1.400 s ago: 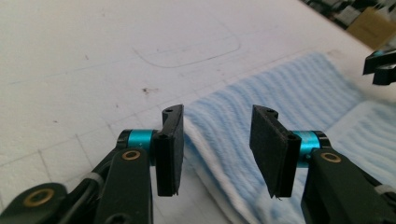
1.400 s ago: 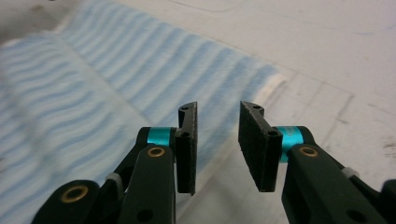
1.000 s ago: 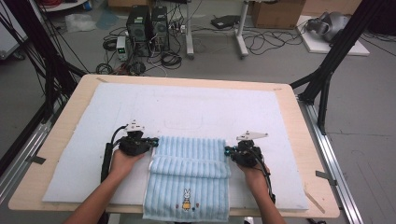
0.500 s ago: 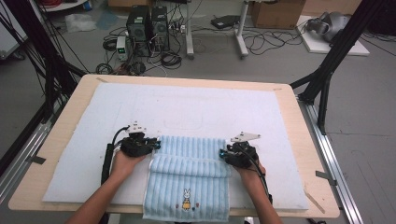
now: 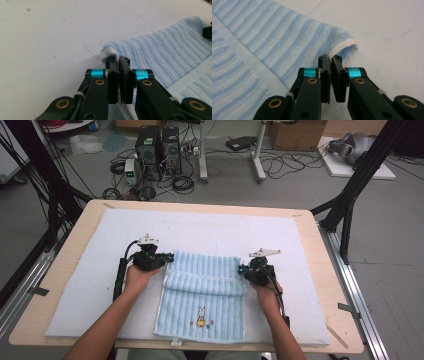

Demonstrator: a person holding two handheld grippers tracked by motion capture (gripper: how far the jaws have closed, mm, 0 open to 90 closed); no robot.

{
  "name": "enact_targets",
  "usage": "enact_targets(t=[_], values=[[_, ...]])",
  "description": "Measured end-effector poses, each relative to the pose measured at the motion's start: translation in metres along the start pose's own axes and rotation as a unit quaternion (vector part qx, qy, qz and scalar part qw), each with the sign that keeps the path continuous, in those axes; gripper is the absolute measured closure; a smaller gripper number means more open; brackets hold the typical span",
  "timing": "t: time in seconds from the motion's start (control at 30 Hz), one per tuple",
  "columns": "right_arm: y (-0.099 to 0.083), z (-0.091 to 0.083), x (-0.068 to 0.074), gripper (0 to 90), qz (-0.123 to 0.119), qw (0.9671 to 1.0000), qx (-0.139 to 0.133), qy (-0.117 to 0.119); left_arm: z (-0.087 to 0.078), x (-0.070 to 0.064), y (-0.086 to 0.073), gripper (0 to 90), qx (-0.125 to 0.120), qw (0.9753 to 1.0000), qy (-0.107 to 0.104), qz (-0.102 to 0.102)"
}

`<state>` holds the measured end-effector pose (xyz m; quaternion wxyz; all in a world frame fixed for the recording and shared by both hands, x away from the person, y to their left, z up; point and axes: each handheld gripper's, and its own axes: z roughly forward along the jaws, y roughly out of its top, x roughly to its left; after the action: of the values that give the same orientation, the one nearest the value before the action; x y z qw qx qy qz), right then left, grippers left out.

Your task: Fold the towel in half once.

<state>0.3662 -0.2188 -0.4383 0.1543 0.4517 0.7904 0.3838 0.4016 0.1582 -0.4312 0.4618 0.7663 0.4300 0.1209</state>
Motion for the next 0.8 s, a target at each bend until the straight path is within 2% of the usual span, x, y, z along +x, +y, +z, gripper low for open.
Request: enact_targets(t=[0.1,0.17,0.27,0.33,0.4,0.47,0.5,0.57,0.63,0.7,0.73,0.8], values=[[0.009,0.007,-0.008,86.3,0.001,0.9999,-0.006,-0.009,0.006,0.004,0.008,86.2,-0.018,0.9997,0.001,0.016],[0.013,0.011,-0.013,86.3,0.002,0.9998,-0.013,-0.015,0.008,0.007,0.007,86.1,-0.037,0.9989,0.002,0.028],[0.019,0.015,-0.017,86.3,0.007,0.9996,-0.022,-0.016,0.013,0.013,0.004,86.1,-0.035,0.9991,0.006,0.022],[0.022,0.018,-0.018,86.3,0.002,0.9995,-0.025,-0.021,0.016,0.016,0.005,86.0,-0.031,0.9993,0.007,0.019],[0.026,0.021,-0.017,86.3,-0.001,0.9993,-0.025,-0.026,0.017,0.018,0.007,86.1,-0.04,0.999,0.011,0.016],[0.027,0.022,-0.018,86.1,0.005,0.9991,-0.031,-0.028,0.016,0.018,0.009,84.2,-0.046,0.9986,0.024,0.013],[0.028,0.023,-0.018,85.2,0.008,0.9991,-0.031,-0.029,0.015,0.018,0.009,80.5,-0.046,0.9985,0.03,0.007],[0.027,0.022,-0.018,79.1,0.013,0.9992,-0.026,-0.029,0.011,0.021,0.009,70.3,-0.043,0.9988,0.024,-0.006],[0.026,0.019,-0.019,68.3,0.02,0.999,-0.03,-0.027,0.006,0.022,0.009,66.1,-0.048,0.9987,0.015,-0.014],[0.025,0.014,-0.019,65.6,0.02,0.9988,-0.038,-0.025,0.0,0.02,0.009,65.7,-0.057,0.9983,0.002,-0.01],[0.025,0.011,-0.019,65.2,0.018,0.9989,-0.037,-0.021,-0.002,0.019,0.008,65.7,-0.058,0.9983,-0.003,-0.001],[0.025,0.006,-0.018,64.4,0.014,0.9991,-0.036,-0.016,-0.003,0.015,0.007,65.7,-0.048,0.9986,-0.021,0.008]])
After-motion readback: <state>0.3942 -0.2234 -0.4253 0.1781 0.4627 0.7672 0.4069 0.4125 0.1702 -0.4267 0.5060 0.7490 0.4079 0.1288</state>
